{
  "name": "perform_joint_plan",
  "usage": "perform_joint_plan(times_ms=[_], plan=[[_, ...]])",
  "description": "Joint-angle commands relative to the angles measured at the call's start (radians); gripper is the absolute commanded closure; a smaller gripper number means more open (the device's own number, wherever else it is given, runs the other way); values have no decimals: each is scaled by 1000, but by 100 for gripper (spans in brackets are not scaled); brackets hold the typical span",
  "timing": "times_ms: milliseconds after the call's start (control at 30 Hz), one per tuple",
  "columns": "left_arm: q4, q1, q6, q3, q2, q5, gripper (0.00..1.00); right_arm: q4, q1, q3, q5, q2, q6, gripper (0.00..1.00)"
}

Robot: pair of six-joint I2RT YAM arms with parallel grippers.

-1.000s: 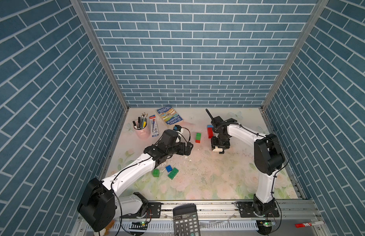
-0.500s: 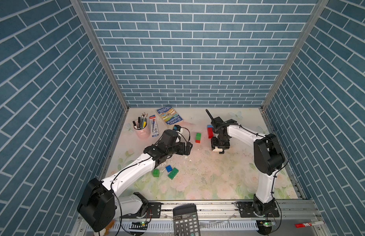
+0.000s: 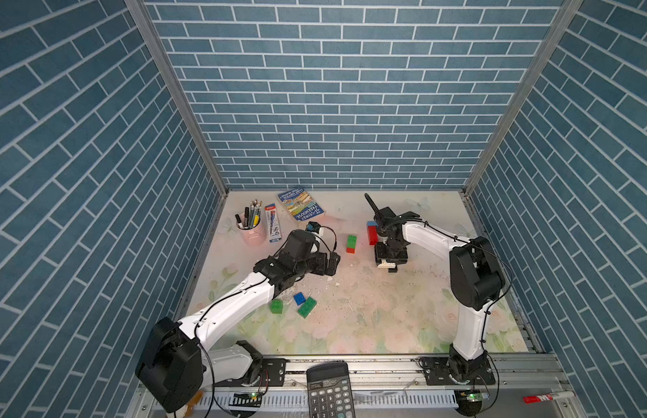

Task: Assemble the letter r with lego
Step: Adjust the lego brick at the center of the board.

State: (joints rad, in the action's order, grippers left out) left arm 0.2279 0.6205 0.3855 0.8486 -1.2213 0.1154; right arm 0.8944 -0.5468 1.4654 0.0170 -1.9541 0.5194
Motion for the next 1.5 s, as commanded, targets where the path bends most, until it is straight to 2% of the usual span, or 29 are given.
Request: perform_joint_plan(times_ms=[0,700,1100,1467], plan=[[22,2,-13,17,19,-16,0,-10,1,-35,-15,-26,29,83],[30,0,-19,7,31,-16,0,-32,-24,-60,-17,-2,62,82],[34,-9,-28,8,33,-7,1,-27,-28,-49,-26,18,73,79],[30,-15,-32,9,31,1,0,-3,-34,-40,-69,40,79,80]])
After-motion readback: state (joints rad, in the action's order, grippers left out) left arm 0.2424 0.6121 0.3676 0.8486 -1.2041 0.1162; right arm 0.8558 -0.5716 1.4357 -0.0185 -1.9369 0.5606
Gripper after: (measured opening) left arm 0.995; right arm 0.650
